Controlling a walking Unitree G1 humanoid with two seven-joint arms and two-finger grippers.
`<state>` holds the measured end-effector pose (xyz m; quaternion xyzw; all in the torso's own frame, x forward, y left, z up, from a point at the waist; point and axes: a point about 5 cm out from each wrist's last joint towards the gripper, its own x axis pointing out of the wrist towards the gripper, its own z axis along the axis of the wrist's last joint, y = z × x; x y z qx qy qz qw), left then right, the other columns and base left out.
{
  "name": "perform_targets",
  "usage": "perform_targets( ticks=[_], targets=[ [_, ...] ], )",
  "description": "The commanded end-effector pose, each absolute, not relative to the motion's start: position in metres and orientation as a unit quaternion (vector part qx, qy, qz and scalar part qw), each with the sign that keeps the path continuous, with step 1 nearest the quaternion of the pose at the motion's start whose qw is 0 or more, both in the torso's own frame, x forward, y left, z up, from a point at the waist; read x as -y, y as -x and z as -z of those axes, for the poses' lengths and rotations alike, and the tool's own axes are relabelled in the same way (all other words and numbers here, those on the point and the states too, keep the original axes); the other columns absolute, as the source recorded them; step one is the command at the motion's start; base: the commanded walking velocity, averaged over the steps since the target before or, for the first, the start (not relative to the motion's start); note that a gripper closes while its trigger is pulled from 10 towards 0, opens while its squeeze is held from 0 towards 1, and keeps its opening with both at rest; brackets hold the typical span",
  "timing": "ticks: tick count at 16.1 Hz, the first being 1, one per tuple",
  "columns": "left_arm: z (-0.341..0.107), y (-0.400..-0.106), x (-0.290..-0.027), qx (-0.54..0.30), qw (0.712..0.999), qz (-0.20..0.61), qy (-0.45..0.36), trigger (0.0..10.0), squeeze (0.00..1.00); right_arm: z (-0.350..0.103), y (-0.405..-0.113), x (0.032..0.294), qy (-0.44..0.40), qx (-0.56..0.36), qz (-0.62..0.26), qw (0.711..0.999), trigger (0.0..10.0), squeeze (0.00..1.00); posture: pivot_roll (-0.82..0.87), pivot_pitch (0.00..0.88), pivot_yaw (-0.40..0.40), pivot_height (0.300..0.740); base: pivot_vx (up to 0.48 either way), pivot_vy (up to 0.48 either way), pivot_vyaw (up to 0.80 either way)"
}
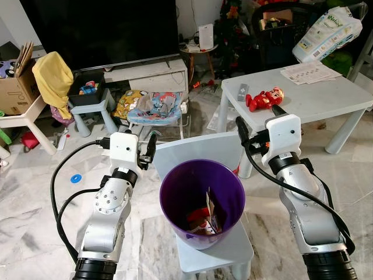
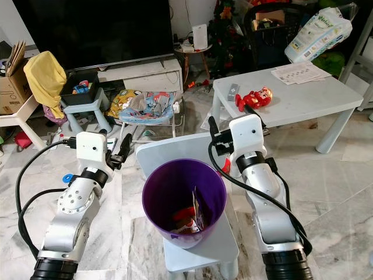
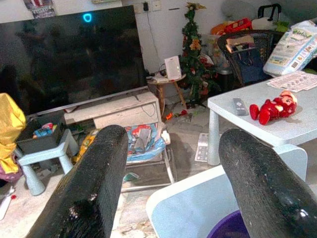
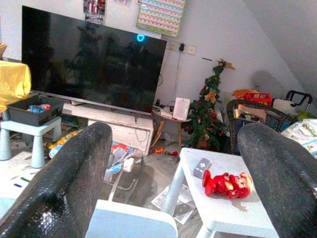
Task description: Picking trash to rubbish bin
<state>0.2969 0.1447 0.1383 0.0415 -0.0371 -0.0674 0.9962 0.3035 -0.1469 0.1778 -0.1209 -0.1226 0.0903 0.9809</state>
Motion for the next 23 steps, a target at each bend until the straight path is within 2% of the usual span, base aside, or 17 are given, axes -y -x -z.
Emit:
perform_targets(
  ticks=[1, 23],
  targets=[
    [-0.1345, -0.2975, -0.1461, 0.026, 0.997, 0.065, -0.040, 10.0, 0.00, -0.1863, -0.3048, 0.1446, 0.116, 0.134, -0.094, 0.980, 10.0, 0.00, 0.00, 0.002, 0.068, 0.740, -0.266, 0.000, 0.00],
    [-0.1303, -0.2988, -0.1451, 0.019, 0.996, 0.075, -0.044, 10.0, 0.00, -0.1856, -0.3074, 0.1483, 0.114, 0.132, -0.084, 0.981, 10.0, 0.00, 0.00, 0.000, 0.075, 0.740, -0.266, 0.000, 0.00]
  ],
)
